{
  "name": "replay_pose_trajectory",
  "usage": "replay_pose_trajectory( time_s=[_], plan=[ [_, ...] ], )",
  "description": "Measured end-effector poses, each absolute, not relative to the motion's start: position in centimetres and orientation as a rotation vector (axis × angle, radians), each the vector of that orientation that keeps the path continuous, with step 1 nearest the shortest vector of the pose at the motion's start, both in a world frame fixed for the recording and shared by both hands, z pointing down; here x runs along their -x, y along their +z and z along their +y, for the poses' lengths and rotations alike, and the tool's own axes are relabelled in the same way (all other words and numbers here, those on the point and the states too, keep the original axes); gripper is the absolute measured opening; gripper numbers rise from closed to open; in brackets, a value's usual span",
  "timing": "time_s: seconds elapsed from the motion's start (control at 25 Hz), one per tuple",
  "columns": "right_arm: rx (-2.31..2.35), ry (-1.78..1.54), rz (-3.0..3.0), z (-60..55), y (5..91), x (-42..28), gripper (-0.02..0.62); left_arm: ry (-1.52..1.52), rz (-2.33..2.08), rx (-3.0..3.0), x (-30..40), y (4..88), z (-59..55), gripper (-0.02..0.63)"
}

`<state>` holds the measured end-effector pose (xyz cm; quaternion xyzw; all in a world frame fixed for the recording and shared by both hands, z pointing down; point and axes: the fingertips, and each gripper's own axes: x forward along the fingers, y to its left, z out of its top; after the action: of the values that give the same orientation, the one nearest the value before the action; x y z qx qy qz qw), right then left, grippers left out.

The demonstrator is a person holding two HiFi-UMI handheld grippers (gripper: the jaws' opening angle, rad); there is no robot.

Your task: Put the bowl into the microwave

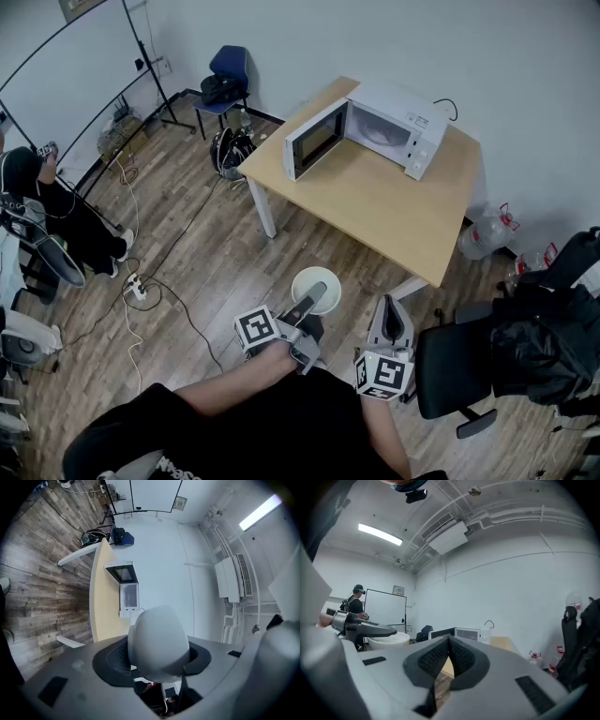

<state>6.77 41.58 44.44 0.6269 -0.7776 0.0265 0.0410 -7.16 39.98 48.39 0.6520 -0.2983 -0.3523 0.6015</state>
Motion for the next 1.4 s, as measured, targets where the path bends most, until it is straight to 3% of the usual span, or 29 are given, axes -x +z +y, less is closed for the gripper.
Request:
replay_pose_trajectory(
  time_s=[0.4, 0.84, 1.4],
  plan=[
    [-1.908, -0.035, -2.393, 42.4, 43.8, -7.7, 0.060, -0.806, -0.686, -1.498, 5.2, 48.9, 40.2, 0.229],
    [-1.942, 0.069, -2.376, 40.2, 45.5, -8.2, 0.060, -0.778, -0.691, -1.514, 6.1, 50.0, 38.4, 0.229],
    [-1.929, 0.085, -2.333, 30.0, 46.1, -7.0, 0.060, -0.727, -0.622, -1.534, 6.3, 52.3, 26.4, 0.229]
  ],
)
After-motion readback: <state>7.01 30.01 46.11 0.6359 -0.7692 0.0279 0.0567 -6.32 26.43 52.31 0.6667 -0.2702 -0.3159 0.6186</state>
